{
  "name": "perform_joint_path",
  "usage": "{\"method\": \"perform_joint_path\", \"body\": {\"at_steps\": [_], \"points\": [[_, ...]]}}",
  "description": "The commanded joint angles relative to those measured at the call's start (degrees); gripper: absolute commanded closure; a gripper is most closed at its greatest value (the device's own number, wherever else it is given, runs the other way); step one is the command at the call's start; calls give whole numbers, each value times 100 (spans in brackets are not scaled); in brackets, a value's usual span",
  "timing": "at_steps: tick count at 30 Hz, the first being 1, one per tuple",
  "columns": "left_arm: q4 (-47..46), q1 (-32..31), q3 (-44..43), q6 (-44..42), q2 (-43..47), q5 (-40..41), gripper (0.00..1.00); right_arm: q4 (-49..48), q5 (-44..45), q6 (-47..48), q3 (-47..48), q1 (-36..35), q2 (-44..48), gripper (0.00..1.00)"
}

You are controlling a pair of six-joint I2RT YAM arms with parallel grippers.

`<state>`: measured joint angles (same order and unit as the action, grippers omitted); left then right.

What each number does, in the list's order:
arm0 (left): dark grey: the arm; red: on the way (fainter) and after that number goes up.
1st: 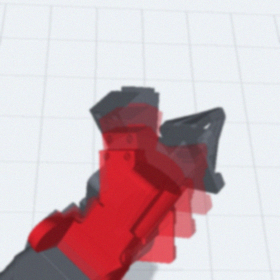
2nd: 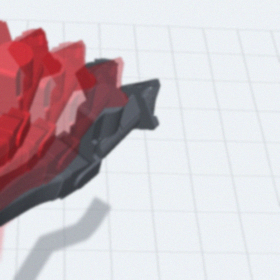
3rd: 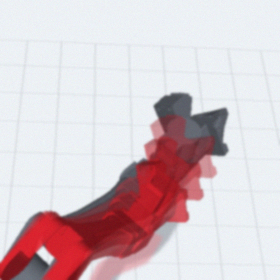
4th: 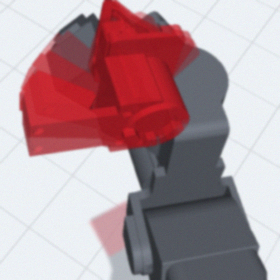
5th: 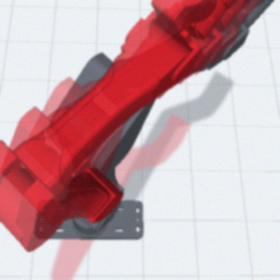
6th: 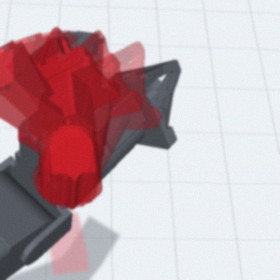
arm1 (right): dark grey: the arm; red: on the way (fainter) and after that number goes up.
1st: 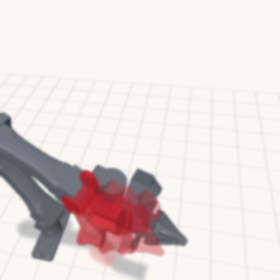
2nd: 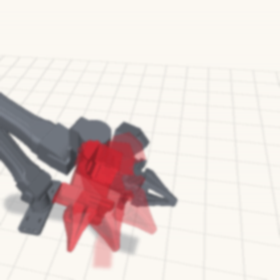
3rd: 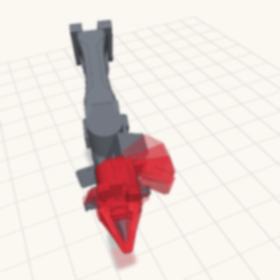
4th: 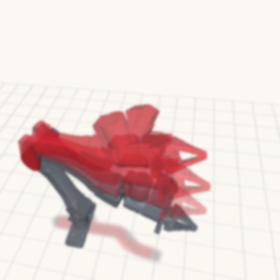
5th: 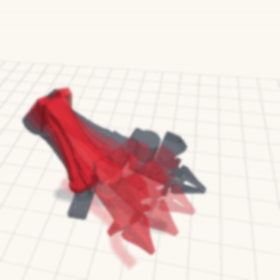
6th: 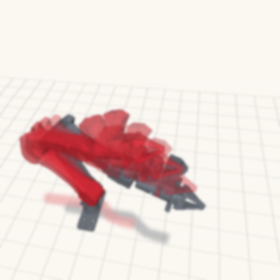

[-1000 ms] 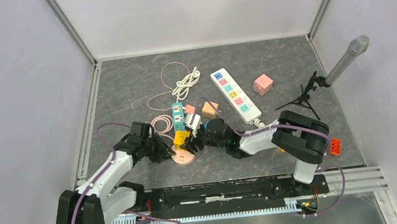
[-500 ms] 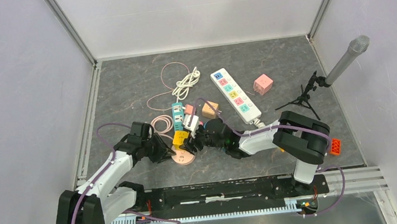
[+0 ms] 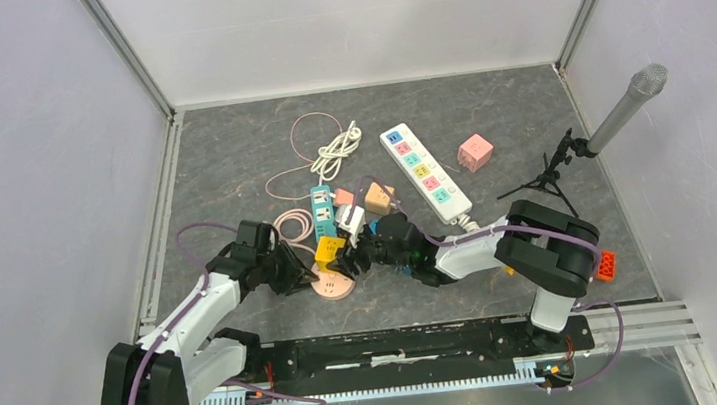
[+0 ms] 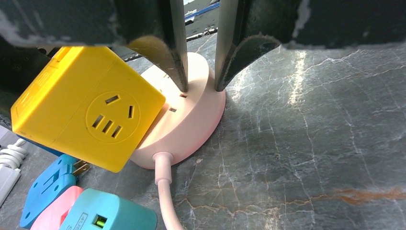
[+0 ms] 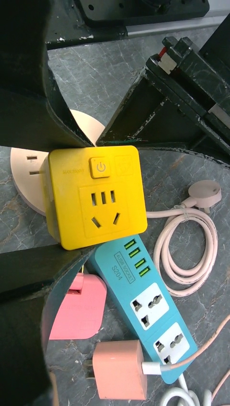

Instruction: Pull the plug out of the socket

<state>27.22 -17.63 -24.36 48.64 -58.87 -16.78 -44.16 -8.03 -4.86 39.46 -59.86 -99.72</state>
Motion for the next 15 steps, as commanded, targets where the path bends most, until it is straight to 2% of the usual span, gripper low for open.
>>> {"method": "perform_joint_path", "body": {"at_steps": [1,4,8,12,15], "points": [[63,-13,186,66,-102,394,68,-964,-433,20,350,-393,400,100],[64,-14,197,75,-126,407,67,-559,-160,437,496,-604,418,100],[64,-13,196,66,-168,429,68,-660,-83,438,431,-546,550,100],[66,-19,197,55,-177,451,67,-1249,-811,-404,286,-41,495,100],[64,-17,204,58,-178,468,67,-1041,-821,-205,364,-85,445,100]]}}
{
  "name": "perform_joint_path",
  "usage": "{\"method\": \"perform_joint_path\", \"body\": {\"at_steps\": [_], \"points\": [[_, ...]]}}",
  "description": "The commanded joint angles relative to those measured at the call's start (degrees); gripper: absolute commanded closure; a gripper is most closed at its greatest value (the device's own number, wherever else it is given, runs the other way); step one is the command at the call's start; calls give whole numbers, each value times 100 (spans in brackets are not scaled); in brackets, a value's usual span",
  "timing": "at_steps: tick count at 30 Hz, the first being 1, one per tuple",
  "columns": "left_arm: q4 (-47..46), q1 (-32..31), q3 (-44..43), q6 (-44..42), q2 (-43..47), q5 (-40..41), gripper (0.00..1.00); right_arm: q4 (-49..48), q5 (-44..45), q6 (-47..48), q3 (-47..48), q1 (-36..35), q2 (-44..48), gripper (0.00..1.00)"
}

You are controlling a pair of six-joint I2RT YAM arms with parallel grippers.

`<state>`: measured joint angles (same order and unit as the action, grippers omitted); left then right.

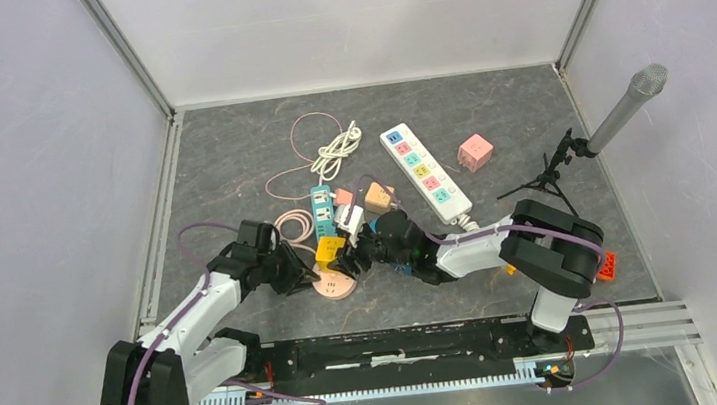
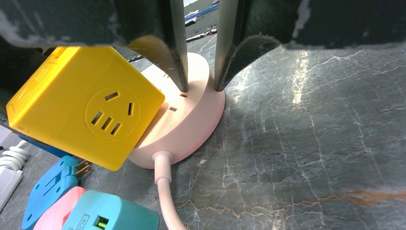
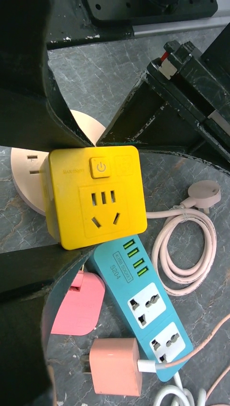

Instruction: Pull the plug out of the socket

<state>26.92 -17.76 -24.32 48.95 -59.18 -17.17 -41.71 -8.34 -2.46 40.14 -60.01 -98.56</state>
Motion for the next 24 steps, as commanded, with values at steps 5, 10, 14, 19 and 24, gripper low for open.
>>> {"method": "perform_joint_path", "body": {"at_steps": [5,10,14,19,24], "points": [[85,-2,173,9,-213,510,67,-328,-131,639,651,-632,250,100],[86,-5,182,9,-212,509,67,-663,-191,406,463,-496,413,100],[86,3,182,9,-199,507,67,-1475,-866,-561,229,28,325,100],[85,-8,183,-17,-186,530,68,-789,-555,177,456,-297,279,100],[88,-8,173,-31,-232,565,67,-584,-316,569,535,-523,270,100]]}}
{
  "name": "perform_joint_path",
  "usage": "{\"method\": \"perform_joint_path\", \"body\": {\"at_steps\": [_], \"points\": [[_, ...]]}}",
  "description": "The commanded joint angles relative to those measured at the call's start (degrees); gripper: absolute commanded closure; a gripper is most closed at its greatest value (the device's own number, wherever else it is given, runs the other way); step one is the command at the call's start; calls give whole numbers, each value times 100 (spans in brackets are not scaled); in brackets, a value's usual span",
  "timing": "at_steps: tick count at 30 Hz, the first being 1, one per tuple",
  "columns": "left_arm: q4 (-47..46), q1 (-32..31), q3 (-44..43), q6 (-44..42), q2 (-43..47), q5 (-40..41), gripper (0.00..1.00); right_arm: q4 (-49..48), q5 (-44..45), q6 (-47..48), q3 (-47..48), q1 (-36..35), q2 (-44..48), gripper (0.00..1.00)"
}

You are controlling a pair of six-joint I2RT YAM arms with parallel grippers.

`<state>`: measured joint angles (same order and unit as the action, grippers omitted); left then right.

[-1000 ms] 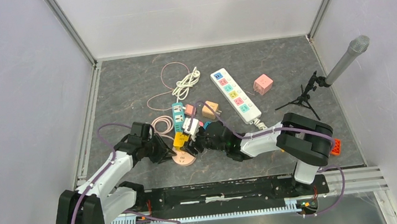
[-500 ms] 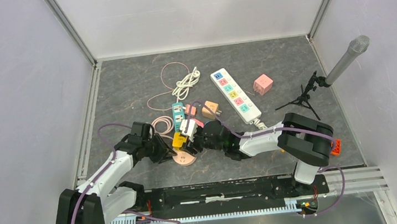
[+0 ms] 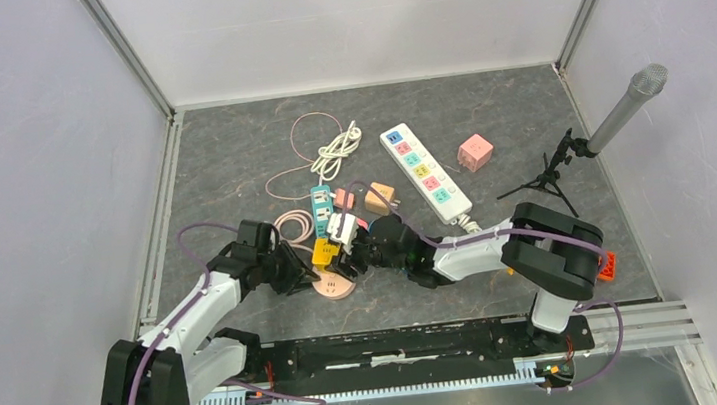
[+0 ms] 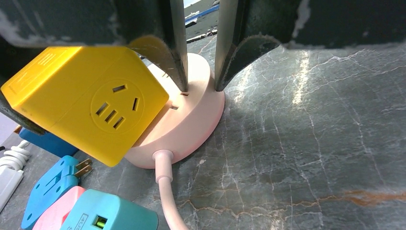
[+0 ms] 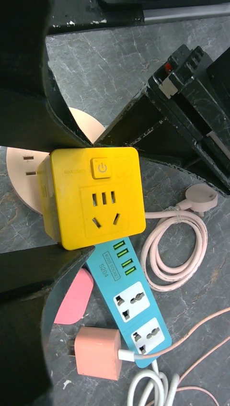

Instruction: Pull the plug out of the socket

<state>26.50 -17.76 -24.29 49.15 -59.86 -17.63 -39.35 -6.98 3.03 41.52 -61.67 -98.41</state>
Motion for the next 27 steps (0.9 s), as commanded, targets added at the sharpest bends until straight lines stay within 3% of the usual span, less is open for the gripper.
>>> {"method": "perform_joint_path", "body": {"at_steps": [1,7,13,22,27], "points": [[128,-8,171,-54,-169,619,67,-847,-422,18,365,-335,305,100],[145,-8,153,-63,-213,628,68,-1905,-1261,-1191,77,294,250,100],[152,-8,146,-54,-235,647,68,-961,-673,-49,392,-247,237,100],[340,-8,-101,-73,154,681,67,-814,141,-294,199,39,685,100],[252,-1,-485,-37,652,655,57,-104,336,-620,41,335,1195,100]]}}
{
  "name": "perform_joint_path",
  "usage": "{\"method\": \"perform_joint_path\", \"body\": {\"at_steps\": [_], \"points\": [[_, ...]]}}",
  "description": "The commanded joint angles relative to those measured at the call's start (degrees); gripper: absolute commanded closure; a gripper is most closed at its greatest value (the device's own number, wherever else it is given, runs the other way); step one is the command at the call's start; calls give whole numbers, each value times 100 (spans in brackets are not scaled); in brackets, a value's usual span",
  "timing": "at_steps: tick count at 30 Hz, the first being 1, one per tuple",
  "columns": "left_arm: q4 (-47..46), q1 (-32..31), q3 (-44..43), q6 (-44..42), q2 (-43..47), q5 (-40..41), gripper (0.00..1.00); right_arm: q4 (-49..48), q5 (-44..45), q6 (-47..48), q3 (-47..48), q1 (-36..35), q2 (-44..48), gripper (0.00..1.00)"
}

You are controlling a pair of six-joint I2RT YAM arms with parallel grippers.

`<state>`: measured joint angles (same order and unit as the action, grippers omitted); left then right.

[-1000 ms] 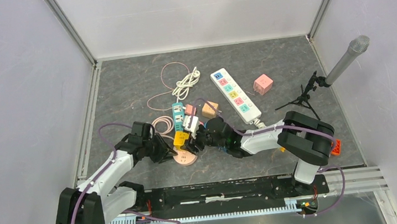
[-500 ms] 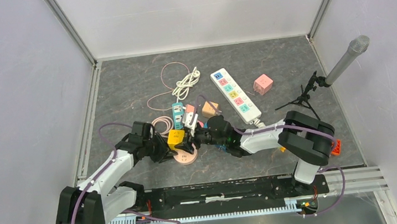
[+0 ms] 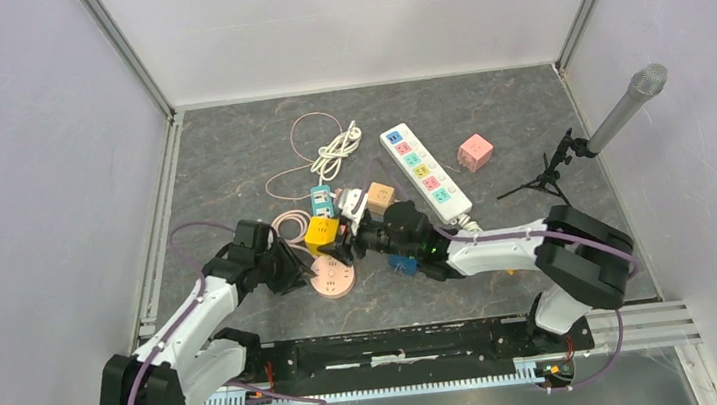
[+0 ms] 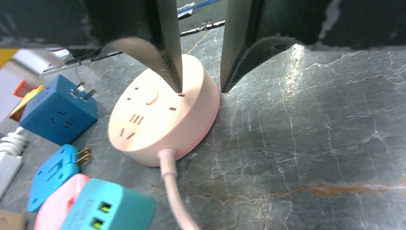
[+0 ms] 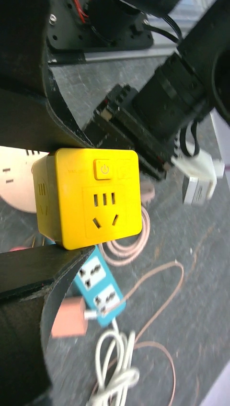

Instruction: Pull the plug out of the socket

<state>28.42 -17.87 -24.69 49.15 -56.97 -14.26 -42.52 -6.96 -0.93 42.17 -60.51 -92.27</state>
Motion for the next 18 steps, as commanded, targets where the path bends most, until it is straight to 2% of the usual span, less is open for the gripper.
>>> {"method": "perform_joint_path", "body": {"at_steps": [1,8,12,15,18], "points": [[42,11,-544,-53,419,319,55,468,365,-226,-25,243,694,100],[96,11,-1349,-397,450,377,37,2660,275,-161,18,268,1160,99],[684,13,-1722,-658,540,1186,17,3402,223,-348,-66,269,1217,95],[1065,11,-1934,-846,722,1834,7,3678,249,-529,-89,268,1194,84],[1294,18,-2132,-1030,927,2143,4,3886,309,-660,21,268,1087,69]]}}
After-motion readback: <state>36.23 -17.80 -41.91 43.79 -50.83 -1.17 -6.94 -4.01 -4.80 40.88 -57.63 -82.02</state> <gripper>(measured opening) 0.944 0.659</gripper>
